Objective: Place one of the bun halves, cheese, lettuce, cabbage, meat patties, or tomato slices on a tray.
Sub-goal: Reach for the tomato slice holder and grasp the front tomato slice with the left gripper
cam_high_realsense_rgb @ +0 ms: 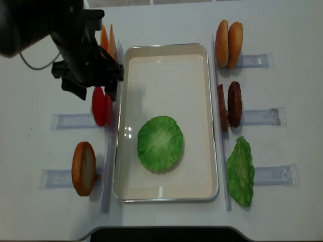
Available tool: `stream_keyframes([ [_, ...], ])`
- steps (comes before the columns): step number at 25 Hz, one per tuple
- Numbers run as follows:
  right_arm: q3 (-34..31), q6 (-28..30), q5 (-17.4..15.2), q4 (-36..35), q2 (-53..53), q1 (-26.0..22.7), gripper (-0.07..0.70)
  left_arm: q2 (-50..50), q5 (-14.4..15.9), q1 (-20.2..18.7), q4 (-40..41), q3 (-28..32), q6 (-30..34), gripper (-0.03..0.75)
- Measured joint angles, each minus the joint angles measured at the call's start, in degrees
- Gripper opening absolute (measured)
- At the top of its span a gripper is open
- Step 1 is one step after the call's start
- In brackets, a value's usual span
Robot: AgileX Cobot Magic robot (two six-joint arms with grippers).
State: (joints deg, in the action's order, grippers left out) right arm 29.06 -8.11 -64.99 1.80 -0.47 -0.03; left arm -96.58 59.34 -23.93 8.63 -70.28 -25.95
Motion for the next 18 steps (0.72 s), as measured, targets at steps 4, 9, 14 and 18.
stream_keyframes([
  [4,0.00,0.00,0.00,0.00,0.00,0.00,0.585,-1.22,-2.90,0.00,-0.65,0.00,0.00,0.639],
  [9,0.00,0.00,0.00,0.00,0.00,0.00,0.585,-1.24,-5.33,0.00,-1.20,0.00,0.00,0.610],
  [14,0.00,0.00,0.00,0.00,0.00,0.00,0.585,-1.24,-6.48,0.00,-1.51,0.00,0.00,0.489],
  [18,0.00,0.00,0.00,0.00,0.00,0.00,0.585,-1.24,-7.20,0.00,-1.52,0.00,0.00,0.425],
])
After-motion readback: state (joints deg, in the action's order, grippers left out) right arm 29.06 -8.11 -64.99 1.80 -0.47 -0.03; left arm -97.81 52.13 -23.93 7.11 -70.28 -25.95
